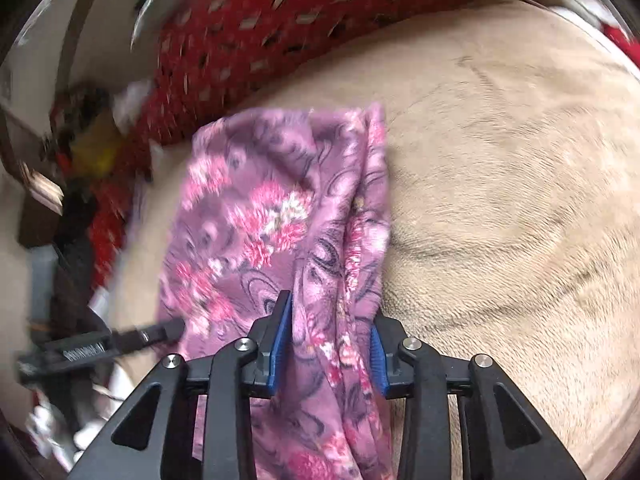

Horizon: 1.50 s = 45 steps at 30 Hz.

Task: Fold small clothes

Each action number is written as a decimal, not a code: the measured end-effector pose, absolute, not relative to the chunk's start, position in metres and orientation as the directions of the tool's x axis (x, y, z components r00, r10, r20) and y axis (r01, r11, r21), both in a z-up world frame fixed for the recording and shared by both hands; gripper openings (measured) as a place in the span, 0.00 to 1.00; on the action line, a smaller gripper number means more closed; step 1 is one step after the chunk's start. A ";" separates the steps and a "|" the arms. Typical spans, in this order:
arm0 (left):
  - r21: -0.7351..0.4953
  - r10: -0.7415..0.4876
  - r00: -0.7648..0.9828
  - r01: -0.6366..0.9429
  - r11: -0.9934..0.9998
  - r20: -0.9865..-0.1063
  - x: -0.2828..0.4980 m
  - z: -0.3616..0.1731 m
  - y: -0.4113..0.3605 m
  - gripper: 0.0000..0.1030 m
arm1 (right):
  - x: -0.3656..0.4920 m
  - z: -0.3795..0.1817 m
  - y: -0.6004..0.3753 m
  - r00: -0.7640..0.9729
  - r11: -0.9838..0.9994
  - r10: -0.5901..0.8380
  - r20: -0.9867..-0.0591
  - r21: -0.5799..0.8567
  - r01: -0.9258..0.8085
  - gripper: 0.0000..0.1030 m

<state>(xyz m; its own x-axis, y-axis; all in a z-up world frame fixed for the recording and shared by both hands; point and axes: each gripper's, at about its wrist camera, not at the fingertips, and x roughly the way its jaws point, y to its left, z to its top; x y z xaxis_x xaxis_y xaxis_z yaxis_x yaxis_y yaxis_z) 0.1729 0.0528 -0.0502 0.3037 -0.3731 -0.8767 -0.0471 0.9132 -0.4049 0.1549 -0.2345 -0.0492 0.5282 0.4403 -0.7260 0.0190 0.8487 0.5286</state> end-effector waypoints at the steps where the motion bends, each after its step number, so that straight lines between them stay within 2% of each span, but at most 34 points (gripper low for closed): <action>1: -0.410 -0.373 0.325 -0.050 0.911 -0.869 0.173 -0.044 0.059 0.51 | 0.155 -0.045 -0.239 0.539 0.843 0.435 -0.721 0.536 0.038 0.34; 3: -0.419 -0.371 0.379 -0.048 0.907 -0.848 0.179 -0.028 0.064 0.51 | 0.156 -0.029 -0.248 0.593 0.854 0.382 -0.709 0.516 0.066 0.37; 6: -0.426 -0.379 0.427 -0.014 0.905 -0.821 0.197 -0.009 0.053 0.51 | 0.166 0.000 -0.235 0.657 0.886 0.362 -0.661 0.463 -0.022 0.37; 12: -0.296 -0.301 0.435 0.081 0.952 -0.848 0.243 -0.017 -0.003 0.53 | 0.202 0.002 -0.188 0.668 0.956 0.291 -0.685 0.233 -0.178 0.34; 15: -0.191 -0.199 0.433 0.063 0.980 -0.879 0.270 -0.039 -0.021 0.71 | 0.225 -0.023 -0.191 0.642 0.971 0.233 -0.730 0.206 -0.117 0.31; 17: -0.236 -0.232 0.364 0.035 0.971 -0.902 0.288 -0.060 -0.019 0.76 | 0.239 -0.049 -0.200 0.583 0.973 0.224 -0.781 0.217 -0.083 0.31; 20: -0.334 -0.309 0.350 -0.012 0.942 -0.884 0.293 -0.057 0.000 0.77 | 0.244 -0.054 -0.213 0.597 0.951 0.288 -0.749 0.297 -0.087 0.31; 22: -0.336 -0.309 0.358 -0.013 0.942 -0.881 0.284 -0.044 0.014 0.77 | 0.240 -0.045 -0.219 0.594 0.947 0.297 -0.748 0.309 -0.085 0.28; 24: -0.332 -0.307 0.404 0.009 0.943 -0.862 0.263 -0.030 0.028 0.77 | 0.227 -0.032 -0.226 0.606 0.943 0.309 -0.733 0.321 -0.093 0.33; 28: -0.295 -0.273 0.447 0.021 0.955 -0.852 0.213 -0.029 0.043 0.77 | 0.181 -0.017 -0.234 0.614 0.901 0.421 -0.667 0.384 -0.200 0.34; 30: -0.288 -0.267 0.403 0.011 0.958 -0.875 0.206 -0.049 0.039 0.78 | 0.170 -0.028 -0.231 0.584 0.905 0.421 -0.694 0.363 -0.221 0.33; 31: -0.277 -0.258 0.372 0.001 0.961 -0.892 0.205 -0.059 0.037 0.79 | 0.168 -0.046 -0.225 0.536 0.926 0.377 -0.756 0.315 -0.207 0.33; 33: -0.283 -0.261 0.354 -0.010 0.959 -0.898 0.197 -0.064 0.038 0.79 | 0.165 -0.059 -0.226 0.529 0.942 0.335 -0.780 0.286 -0.175 0.42; 36: -0.242 -0.226 0.391 0.010 0.970 -0.892 0.173 -0.049 0.041 0.79 | 0.155 -0.041 -0.233 0.543 0.944 0.321 -0.776 0.307 -0.119 0.42; 39: -0.223 -0.209 0.393 0.010 0.975 -0.895 0.147 -0.052 0.044 0.79 | 0.131 -0.025 -0.231 0.549 0.931 0.363 -0.753 0.310 -0.191 0.45; 41: -0.244 -0.223 0.365 -0.014 0.970 -0.904 0.138 -0.068 0.047 0.86 | 0.116 -0.030 -0.224 0.524 0.934 0.357 -0.773 0.286 -0.214 0.47; 42: -0.263 -0.234 0.355 -0.035 0.964 -0.905 0.138 -0.074 0.046 0.90 | 0.109 -0.042 -0.219 0.504 0.949 0.313 -0.805 0.239 -0.206 0.51; 43: -0.275 -0.238 0.353 -0.059 0.960 -0.905 0.136 -0.078 0.050 0.98 | 0.106 -0.053 -0.215 0.488 0.959 0.278 -0.827 0.207 -0.195 0.58; 44: -0.278 -0.237 0.351 -0.073 0.958 -0.906 0.135 -0.080 0.051 1.00 | 0.105 -0.061 -0.214 0.487 0.966 0.253 -0.836 0.189 -0.178 0.63; 45: -0.280 -0.239 0.350 -0.069 0.958 -0.906 0.135 -0.081 0.051 1.00 | 0.101 -0.064 -0.218 0.518 0.969 0.246 -0.819 0.201 -0.142 0.72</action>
<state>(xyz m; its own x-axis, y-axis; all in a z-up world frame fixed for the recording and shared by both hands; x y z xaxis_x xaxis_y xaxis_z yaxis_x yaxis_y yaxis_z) 0.1353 0.0510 -0.0807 0.3499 -0.2395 -0.9057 -0.0688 0.9576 -0.2798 0.1013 -0.2177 -0.0635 0.5179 0.2460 -0.8193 -0.1418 0.9692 0.2013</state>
